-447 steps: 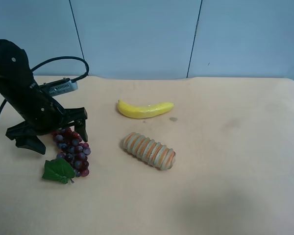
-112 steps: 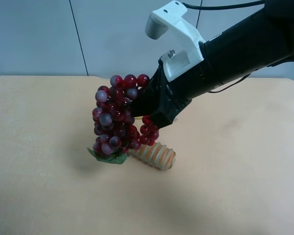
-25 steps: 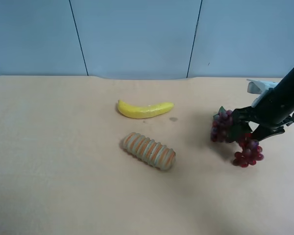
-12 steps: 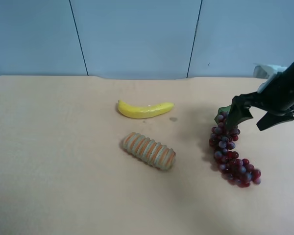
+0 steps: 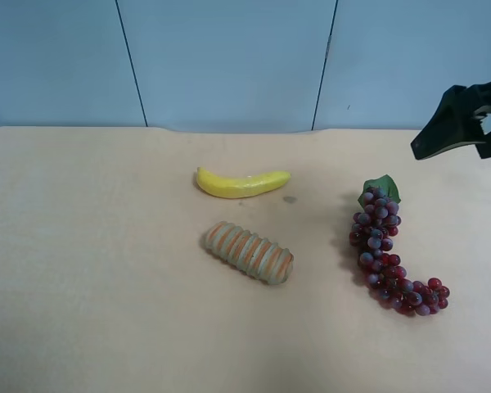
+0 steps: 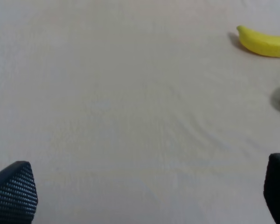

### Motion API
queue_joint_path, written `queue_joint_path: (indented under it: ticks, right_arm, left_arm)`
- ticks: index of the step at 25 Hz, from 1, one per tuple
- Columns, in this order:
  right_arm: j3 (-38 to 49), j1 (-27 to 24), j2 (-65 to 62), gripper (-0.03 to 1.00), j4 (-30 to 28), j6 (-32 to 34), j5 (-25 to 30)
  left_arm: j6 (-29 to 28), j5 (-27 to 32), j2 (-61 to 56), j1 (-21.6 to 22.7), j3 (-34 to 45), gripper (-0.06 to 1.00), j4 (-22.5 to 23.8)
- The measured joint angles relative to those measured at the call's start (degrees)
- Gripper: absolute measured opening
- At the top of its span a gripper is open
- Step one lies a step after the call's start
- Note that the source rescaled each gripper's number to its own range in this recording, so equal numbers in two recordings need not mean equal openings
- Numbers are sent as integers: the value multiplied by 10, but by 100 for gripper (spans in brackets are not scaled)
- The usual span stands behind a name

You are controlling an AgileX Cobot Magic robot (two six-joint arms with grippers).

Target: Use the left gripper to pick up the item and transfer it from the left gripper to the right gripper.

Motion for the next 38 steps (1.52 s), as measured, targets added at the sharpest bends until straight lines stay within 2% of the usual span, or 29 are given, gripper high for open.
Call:
queue_joint_path:
  ticks: [7,20,25,34,38]
  right_arm:
    - [31,0,-125,100,-30,31,18]
    - [218,0,-419,100,-41,40,20]
    - [269,0,-521,100,-70,83,20]
    - [280,0,-661,100,-110,115,36]
    - [282,0,-693,100,-141,151,35]
  left_arm:
    - [0,0,0,0,0,100,0]
    - [0,0,0,0,0,100,0]
    - [0,0,0,0,0,100,0]
    - [0,0,0,0,0,100,0]
    - [0,0,0,0,0,100,0]
